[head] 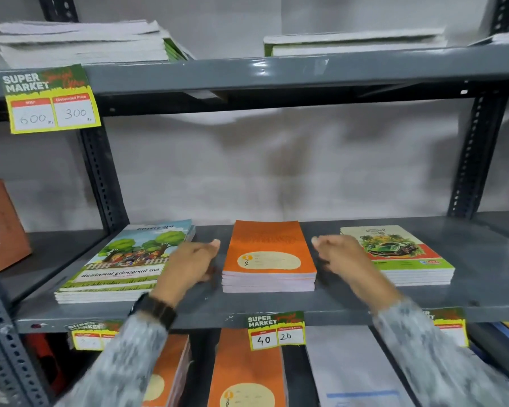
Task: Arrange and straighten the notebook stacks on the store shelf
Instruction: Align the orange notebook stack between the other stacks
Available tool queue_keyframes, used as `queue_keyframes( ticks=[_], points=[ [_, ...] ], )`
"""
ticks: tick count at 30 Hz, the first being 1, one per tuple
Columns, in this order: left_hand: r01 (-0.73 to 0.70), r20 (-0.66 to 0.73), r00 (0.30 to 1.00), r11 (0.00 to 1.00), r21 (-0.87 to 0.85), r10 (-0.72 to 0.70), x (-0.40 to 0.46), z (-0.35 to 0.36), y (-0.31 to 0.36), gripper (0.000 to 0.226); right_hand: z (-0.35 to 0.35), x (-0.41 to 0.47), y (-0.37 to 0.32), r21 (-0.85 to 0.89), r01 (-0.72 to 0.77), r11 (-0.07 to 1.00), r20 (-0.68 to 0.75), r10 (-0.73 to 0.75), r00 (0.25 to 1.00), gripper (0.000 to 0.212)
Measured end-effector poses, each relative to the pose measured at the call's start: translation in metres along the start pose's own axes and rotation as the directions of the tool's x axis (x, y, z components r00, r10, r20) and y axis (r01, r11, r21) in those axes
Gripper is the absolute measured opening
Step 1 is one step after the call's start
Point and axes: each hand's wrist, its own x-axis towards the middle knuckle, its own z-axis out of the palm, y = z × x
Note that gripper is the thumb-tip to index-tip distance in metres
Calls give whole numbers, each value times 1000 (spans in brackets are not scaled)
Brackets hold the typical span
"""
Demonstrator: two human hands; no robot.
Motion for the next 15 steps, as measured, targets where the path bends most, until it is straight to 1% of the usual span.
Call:
queue_keyframes(
  ticks=[1,2,3,4,5,6,7,9,12,15],
  points=[
    [70,57,996,995,66,-74,12,-2,13,28,-3,14,-11,74,-118,990,18,117,993,37],
    [140,138,978,983,118,-155,21,-2,26,31,-3,25,-22,123,-209,970,66,202,977,37],
    [201,228,946,968,149,-231,27,0,38,35,-2,33,-30,173,-266,948,123,247,961,33],
    [250,307,906,954,164,-291,31,3,48,36,2,39,-34,217,-302,928,174,268,948,24],
    [280,365,871,943,178,-328,34,6,55,31,7,45,-33,244,-338,909,229,285,931,11],
    [291,395,850,936,199,-348,35,7,59,23,13,49,-31,245,-363,899,257,301,918,11],
    [289,409,840,932,218,-357,37,9,60,15,17,52,-28,228,-371,900,259,311,914,17],
    [286,398,846,931,226,-356,41,10,57,5,21,54,-23,192,-356,915,222,313,924,23],
    [289,367,866,939,189,-340,43,10,50,5,19,55,-21,219,-355,909,183,319,930,22],
    [282,348,873,935,217,-343,44,11,47,10,19,55,-16,234,-357,904,165,325,931,17]
  ],
)
